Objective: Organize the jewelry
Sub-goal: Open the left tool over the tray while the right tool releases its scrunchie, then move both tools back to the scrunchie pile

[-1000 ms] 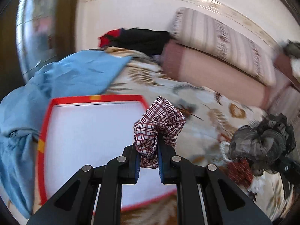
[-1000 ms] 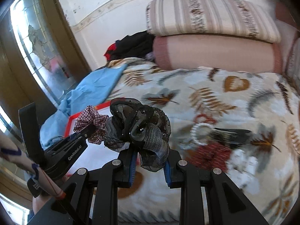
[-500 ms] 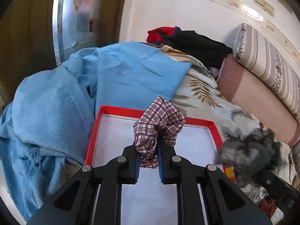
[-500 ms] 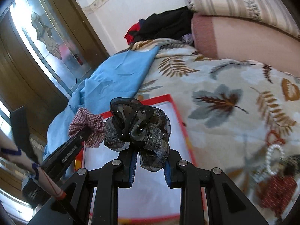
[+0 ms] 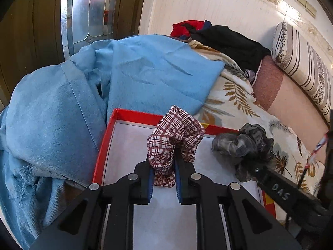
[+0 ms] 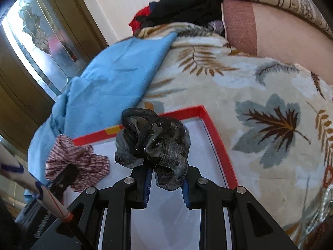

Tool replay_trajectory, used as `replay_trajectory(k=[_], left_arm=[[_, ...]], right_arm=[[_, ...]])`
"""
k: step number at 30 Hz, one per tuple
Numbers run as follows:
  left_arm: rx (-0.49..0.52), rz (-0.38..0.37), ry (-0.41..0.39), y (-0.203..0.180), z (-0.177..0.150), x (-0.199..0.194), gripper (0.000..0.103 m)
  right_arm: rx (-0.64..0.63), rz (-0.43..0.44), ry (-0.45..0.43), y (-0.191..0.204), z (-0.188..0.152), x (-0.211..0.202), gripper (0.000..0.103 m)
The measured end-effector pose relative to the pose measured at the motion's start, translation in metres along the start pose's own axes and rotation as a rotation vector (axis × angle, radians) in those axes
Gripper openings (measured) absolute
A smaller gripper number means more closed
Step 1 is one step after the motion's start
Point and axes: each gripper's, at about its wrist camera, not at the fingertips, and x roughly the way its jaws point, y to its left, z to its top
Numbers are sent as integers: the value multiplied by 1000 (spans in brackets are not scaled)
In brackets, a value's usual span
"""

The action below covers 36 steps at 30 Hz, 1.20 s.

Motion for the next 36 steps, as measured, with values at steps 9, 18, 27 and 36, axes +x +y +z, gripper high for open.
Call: replay_trajectory(k=[9, 18, 27, 36], left_arm=[[-2, 13, -12, -3, -2, -2, 54], [-45, -58, -95, 2, 4, -34, 55], [68, -147, -207, -56, -20, -78, 58], [246, -408, -108, -148, -113, -131, 66]], right_arm=[[-2, 49, 27, -7, -3, -1, 59], [58, 193, 6, -33, -15, -69, 62], [144, 160, -69, -114, -120, -180, 62], [360, 16, -181, -236, -199, -283, 62]])
